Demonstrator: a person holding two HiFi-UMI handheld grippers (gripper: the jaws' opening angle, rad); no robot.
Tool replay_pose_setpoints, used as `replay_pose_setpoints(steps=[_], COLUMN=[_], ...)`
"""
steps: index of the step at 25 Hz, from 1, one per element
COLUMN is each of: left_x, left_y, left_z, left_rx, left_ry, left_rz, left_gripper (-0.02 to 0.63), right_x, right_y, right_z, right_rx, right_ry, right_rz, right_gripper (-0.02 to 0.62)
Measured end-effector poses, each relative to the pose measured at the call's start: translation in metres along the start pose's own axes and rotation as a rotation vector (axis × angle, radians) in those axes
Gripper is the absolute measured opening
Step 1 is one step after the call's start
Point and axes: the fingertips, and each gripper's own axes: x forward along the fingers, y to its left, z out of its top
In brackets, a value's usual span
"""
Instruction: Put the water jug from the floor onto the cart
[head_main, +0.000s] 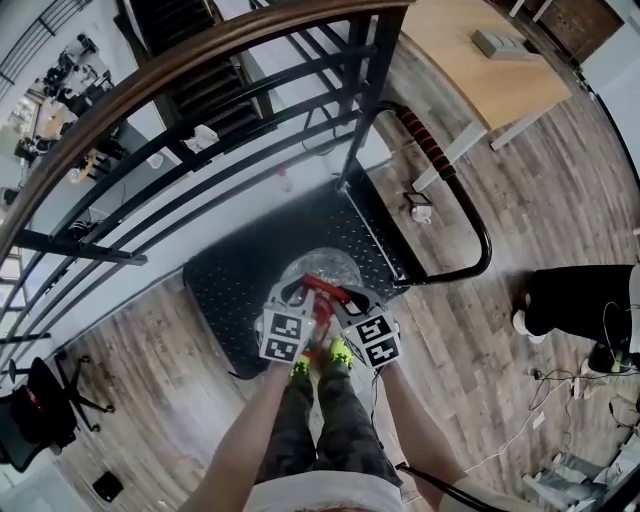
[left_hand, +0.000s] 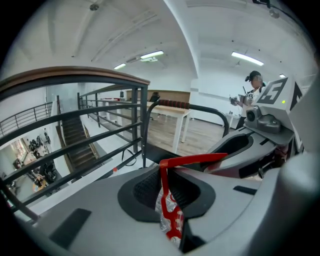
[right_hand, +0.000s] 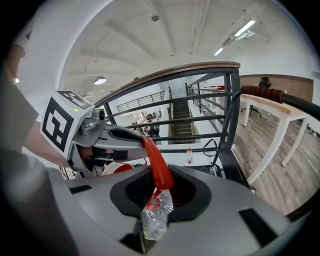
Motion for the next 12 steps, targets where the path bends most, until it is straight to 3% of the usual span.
replay_pose_setpoints(steps=[12], left_x=[0.046], left_y=[0.013], left_z=[-0.019], left_rx=[0.004], left_ry=[0.022], left_rz=[0.005], left_gripper=[0.038], right_x=[0.038], right_y=[-0.03], right_z=[-0.024], right_rx=[0.033], right_ry=[0.026], right_rz=[0.02], right_gripper=[0.071])
